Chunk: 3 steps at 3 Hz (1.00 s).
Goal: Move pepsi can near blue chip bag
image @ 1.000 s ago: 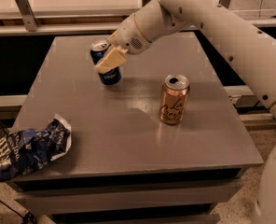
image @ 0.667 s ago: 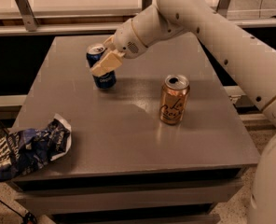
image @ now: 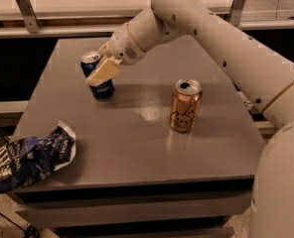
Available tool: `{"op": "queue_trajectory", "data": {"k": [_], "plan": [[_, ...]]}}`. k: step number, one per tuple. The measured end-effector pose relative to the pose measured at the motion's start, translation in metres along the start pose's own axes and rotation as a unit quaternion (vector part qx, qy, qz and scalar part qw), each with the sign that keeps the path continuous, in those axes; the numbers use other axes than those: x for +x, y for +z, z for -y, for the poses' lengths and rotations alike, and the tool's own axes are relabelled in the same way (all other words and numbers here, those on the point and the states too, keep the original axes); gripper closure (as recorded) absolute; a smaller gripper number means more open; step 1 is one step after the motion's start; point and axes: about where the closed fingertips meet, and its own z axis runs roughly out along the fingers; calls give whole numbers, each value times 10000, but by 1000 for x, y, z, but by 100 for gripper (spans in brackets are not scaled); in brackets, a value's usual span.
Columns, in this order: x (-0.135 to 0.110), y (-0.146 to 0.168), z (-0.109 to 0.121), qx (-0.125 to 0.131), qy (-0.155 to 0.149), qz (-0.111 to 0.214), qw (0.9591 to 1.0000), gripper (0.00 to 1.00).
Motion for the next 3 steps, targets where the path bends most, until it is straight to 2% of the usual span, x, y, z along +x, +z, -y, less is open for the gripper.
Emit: {"op": "queue_trajectory", "data": {"k": [1, 2, 3], "plan": [[-5, 11, -3, -201, -89, 155, 9996, 100], [-20, 23, -14, -509, -280, 678, 9960, 100], [-42, 29, -34, -736, -555, 959, 9911, 100]]}}
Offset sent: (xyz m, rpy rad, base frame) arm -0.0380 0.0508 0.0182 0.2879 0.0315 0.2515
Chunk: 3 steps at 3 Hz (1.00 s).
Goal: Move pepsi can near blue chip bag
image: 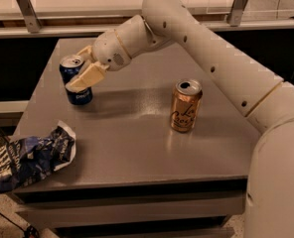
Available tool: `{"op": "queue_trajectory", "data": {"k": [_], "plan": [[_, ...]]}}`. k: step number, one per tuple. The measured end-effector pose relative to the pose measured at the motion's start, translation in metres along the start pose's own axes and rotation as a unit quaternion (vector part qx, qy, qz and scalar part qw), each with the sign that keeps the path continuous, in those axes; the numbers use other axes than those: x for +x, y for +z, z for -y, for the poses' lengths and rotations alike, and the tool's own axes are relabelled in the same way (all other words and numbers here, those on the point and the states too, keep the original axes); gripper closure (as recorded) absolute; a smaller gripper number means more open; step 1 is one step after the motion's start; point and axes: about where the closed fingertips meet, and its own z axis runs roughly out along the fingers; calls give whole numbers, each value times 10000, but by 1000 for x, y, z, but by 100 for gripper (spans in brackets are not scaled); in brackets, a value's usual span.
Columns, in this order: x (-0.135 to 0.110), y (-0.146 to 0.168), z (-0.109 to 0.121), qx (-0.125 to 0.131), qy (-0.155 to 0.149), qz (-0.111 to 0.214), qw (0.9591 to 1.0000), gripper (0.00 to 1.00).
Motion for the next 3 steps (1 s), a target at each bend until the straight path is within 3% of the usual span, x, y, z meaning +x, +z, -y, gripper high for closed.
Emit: {"op": "queue_trajectory", "data": {"k": [2, 3], "plan": [[-31, 19, -33, -290, -337, 179, 9988, 100], [-22, 31, -45, -514, -320, 115, 9981, 100]]}}
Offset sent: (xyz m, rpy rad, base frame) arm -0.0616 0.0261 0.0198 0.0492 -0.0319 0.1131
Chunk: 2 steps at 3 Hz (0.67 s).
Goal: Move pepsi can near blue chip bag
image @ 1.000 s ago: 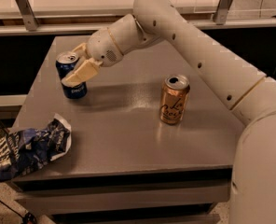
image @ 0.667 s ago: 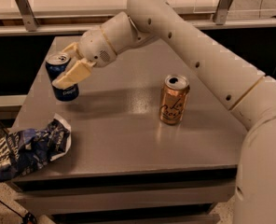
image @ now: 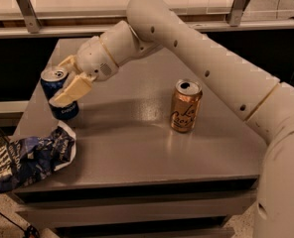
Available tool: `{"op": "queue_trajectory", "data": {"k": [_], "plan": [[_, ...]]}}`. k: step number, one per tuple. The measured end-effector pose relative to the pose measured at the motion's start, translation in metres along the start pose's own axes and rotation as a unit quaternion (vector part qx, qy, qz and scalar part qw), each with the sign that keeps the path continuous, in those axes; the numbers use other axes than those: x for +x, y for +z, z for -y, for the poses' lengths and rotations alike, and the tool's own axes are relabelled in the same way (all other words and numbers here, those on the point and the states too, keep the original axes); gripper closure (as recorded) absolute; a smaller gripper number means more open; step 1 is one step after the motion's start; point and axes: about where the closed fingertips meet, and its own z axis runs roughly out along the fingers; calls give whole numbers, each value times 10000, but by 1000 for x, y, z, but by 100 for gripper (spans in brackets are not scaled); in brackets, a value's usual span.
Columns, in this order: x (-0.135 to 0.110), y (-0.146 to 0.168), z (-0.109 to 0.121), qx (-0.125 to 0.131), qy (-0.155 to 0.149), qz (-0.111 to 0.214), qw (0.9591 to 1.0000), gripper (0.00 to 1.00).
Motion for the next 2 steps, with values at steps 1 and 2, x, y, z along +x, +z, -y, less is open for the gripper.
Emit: {"op": "queue_trajectory", "data": {"k": [1, 2], "plan": [[8, 13, -7, -262, 26, -87, 9996, 100], [13, 20, -10, -436, 65, -105, 9990, 81]]}}
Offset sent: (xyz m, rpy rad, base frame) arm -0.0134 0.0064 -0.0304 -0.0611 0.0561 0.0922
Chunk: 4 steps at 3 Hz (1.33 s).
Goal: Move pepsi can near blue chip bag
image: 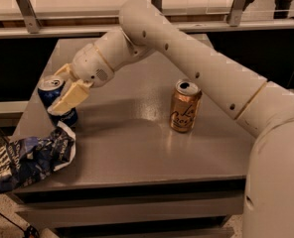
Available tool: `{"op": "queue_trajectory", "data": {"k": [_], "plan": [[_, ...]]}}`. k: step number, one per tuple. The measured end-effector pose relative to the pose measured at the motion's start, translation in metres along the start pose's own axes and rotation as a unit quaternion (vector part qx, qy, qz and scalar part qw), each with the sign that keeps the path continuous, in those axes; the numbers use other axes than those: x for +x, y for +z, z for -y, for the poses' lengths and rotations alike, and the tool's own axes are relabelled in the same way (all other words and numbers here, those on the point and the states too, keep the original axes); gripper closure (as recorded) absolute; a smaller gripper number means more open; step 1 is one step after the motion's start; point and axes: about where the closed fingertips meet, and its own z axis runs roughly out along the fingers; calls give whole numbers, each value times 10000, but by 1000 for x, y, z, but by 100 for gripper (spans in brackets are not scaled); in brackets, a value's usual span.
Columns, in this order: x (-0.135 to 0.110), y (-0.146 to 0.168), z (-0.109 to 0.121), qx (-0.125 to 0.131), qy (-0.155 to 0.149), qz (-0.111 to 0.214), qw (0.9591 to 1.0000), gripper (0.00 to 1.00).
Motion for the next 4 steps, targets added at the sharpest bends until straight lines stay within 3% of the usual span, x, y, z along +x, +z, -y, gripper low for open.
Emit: {"op": "queue_trajectory", "data": {"k": [1, 3, 4], "plan": [[0, 5, -2, -128, -36, -47, 9999, 59], [-1, 4, -2, -129, -37, -48, 9999, 12], [-8, 2, -1, -178, -165, -95, 9997, 0]]}}
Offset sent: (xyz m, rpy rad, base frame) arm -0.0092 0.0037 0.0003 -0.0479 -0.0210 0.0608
